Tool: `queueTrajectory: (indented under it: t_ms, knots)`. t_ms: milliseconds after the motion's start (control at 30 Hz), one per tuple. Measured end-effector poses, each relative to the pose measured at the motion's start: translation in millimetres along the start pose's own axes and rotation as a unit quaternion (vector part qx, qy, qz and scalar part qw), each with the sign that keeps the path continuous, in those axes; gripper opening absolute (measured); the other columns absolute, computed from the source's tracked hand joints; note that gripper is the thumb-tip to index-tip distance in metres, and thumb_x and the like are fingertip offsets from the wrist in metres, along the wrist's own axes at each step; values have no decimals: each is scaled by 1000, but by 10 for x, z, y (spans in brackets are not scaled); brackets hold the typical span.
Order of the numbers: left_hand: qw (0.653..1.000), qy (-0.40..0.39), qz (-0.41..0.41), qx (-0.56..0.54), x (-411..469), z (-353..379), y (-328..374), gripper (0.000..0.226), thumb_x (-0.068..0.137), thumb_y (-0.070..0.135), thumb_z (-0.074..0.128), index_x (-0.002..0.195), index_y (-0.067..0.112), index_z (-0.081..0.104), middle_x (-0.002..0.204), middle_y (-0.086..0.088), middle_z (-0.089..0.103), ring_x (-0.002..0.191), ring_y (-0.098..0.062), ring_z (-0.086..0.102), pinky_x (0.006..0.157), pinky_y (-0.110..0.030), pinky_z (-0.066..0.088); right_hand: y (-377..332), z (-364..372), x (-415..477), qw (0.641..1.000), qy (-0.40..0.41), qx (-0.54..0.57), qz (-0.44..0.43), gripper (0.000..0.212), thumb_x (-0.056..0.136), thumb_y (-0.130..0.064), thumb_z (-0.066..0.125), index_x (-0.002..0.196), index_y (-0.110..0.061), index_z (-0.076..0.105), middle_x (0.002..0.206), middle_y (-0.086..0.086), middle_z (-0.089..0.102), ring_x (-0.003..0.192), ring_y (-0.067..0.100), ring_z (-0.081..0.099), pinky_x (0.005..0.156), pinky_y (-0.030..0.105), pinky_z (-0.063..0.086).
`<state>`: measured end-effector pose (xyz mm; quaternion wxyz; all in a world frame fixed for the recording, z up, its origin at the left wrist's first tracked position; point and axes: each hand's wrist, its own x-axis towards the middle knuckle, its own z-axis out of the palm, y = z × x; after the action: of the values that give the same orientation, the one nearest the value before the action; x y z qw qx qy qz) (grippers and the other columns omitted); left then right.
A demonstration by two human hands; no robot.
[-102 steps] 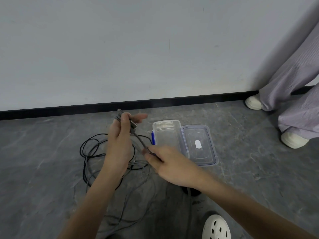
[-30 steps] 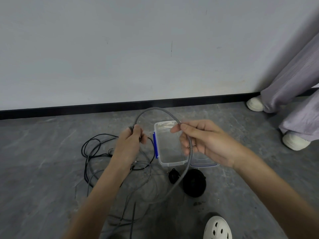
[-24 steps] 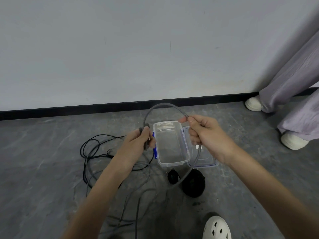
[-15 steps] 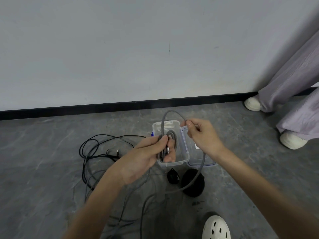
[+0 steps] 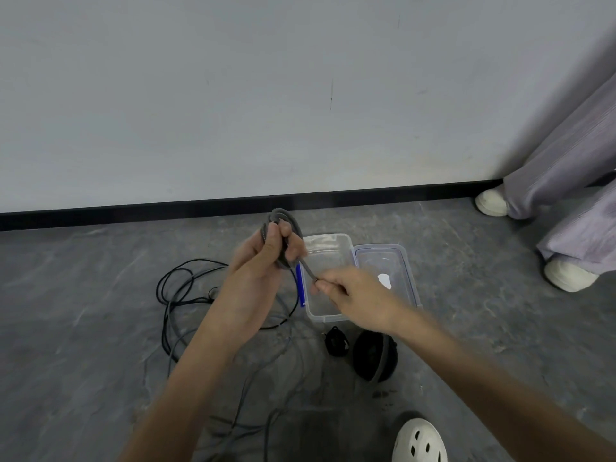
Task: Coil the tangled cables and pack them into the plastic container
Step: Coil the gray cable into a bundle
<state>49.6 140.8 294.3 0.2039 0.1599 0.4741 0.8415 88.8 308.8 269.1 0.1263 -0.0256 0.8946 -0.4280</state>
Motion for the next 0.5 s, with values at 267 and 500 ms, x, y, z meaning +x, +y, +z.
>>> queueTrajectory:
  t_ms: [267,500]
  knots:
    - [993,108,43,-15,41,31,42,20,95,26,37,89,13,50,66,8,54,71,-8,52,84,-26,41,-232,117,-110,993,-64,-50,-82,32,102,-17,43,88,6,60,68,4,58,60,8,48,62,22,38]
    - [964,218,69,137,59,-5,-56,31,105,23,35,82,20,55,73,11,60,82,-9,56,90,-25,43,-288,118,-154,995,-67,-35,-71,14,100,-18,48,89,-15,56,68,-9,53,63,10,52,60,21,39]
